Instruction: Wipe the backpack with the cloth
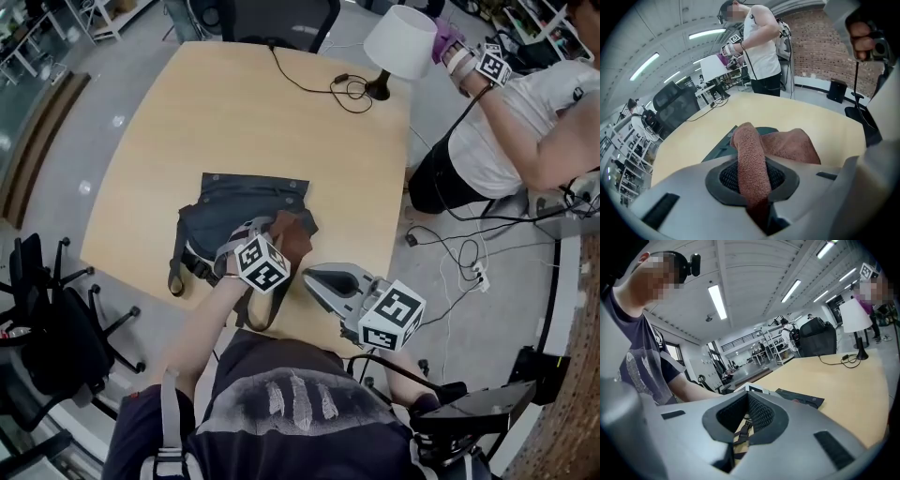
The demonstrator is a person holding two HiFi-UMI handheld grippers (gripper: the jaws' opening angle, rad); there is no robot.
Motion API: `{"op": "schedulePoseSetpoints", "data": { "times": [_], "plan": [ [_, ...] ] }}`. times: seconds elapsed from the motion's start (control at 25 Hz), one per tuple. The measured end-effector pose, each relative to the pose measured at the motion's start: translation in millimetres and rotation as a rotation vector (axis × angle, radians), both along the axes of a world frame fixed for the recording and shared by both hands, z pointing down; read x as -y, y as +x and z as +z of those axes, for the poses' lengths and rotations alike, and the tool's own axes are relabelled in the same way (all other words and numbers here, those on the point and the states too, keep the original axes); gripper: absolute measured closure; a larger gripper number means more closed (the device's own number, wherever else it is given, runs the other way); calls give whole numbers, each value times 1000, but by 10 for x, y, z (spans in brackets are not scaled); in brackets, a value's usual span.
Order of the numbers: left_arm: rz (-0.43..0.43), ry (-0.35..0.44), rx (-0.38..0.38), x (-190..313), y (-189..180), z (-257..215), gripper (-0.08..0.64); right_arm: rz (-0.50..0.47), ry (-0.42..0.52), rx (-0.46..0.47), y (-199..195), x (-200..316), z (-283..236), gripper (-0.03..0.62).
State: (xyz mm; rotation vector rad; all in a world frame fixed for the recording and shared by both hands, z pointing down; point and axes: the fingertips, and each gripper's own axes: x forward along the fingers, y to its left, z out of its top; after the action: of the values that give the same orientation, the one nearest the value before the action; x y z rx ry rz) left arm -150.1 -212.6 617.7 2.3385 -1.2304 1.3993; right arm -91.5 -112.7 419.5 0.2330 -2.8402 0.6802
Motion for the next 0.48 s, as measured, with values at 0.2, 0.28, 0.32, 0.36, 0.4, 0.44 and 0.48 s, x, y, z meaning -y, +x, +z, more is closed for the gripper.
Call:
{"op": "schedulePoseSetpoints", "data": {
  "times": [0.2,0.28,0.32,0.36,0.4,0.44,0.48],
  "plan": [
    [-84,56,32,-136,-449,-8,502,-37,-7,-3,-127,-139,25,589],
    [-129,58,30,-168,-645,19,502,-37,-16,0,-166,-149,25,589],
    [-145,58,38,-198,-750,32,502,-31,-20,3,-189,-154,17,589],
    [-159,56,47,-236,-859,44,502,-23,-21,7,-216,-162,3,589],
    [-172,54,51,-276,-965,51,502,-20,-17,10,-246,-172,-16,589],
    [-185,50,52,-315,-1065,56,502,-25,-7,12,-279,-190,-40,589],
    [-195,48,53,-351,-1157,59,502,-36,5,11,-315,-216,-60,589]
  ]
}}
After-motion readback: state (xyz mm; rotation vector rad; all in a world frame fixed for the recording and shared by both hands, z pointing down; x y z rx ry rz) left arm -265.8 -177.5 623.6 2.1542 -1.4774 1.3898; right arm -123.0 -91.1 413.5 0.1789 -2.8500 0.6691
